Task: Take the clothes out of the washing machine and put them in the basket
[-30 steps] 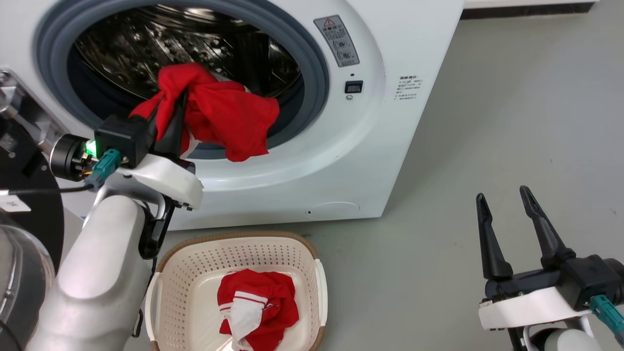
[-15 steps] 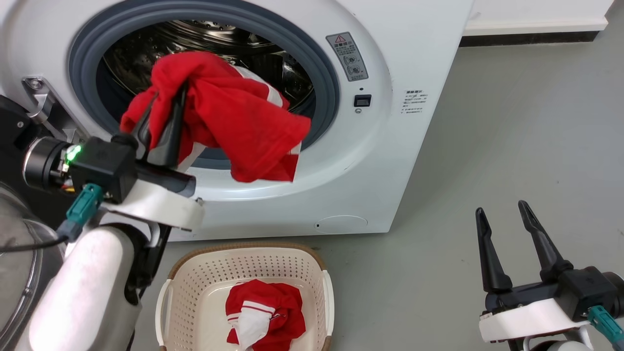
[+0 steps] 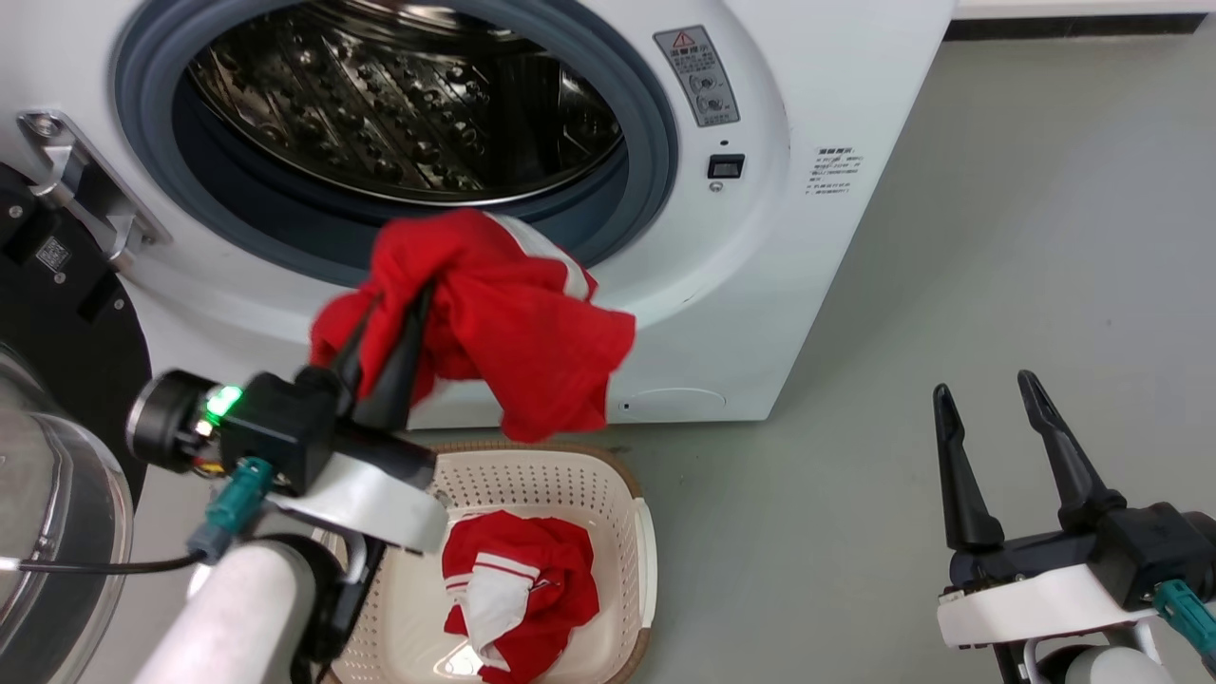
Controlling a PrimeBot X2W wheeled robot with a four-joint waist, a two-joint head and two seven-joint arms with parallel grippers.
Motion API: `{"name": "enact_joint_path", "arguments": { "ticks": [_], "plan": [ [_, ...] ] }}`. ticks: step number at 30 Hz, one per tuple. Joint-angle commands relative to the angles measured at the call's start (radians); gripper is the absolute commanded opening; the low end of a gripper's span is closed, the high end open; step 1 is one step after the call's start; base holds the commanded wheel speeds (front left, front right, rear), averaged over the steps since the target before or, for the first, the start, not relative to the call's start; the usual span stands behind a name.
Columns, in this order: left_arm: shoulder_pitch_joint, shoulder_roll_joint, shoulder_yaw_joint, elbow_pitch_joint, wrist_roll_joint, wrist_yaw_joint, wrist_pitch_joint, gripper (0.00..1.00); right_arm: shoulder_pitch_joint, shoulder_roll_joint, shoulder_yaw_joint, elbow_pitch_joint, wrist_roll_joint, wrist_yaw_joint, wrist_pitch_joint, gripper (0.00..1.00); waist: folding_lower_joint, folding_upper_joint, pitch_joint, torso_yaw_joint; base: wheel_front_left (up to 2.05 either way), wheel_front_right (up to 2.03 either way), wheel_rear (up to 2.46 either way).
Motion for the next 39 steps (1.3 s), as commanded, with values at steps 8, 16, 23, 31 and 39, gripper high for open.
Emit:
{"name": "enact_joint_path", "arguments": {
  "ticks": [8, 16, 23, 31, 39],
  "plan": [
    [0.052, -0.037, -0.061, 0.095, -0.015, -0.023, -0.028, 0.0, -0.047, 0.001, -0.006, -0.013, -0.008, -0.001, -0.002, 1.0, 0.0, 0.0, 0.085, 0.0, 0.0, 0.0, 0.0],
    [0.01, -0.08, -0.107, 0.297, -0.026, -0.071, -0.076, 0.0, -0.115, 0.0, -0.014, -0.032, -0.014, -0.001, -0.002, 1.0, 0.0, 0.0, 0.22, -0.02, 0.0, 0.0, 0.0],
    [-0.078, -0.131, -0.119, 0.565, -0.048, -0.12, -0.13, 0.0, -0.174, 0.001, -0.018, -0.047, -0.006, -0.001, -0.002, 1.0, 0.0, 0.0, 0.348, -0.052, 0.0, 0.0, 0.0],
    [-0.235, -0.179, -0.119, 0.904, -0.051, -0.159, -0.164, 0.0, -0.238, 0.001, -0.029, -0.065, 0.013, -0.001, -0.002, 1.0, 0.0, 0.0, 0.489, -0.087, 0.0, 0.0, 0.0],
    [-0.418, -0.228, -0.128, 1.164, -0.037, -0.174, -0.173, 0.0, -0.288, 0.001, -0.045, -0.078, 0.022, -0.001, -0.002, 1.0, 0.0, 0.0, 0.608, -0.09, 0.0, 0.0, 0.0]
  ]
}}
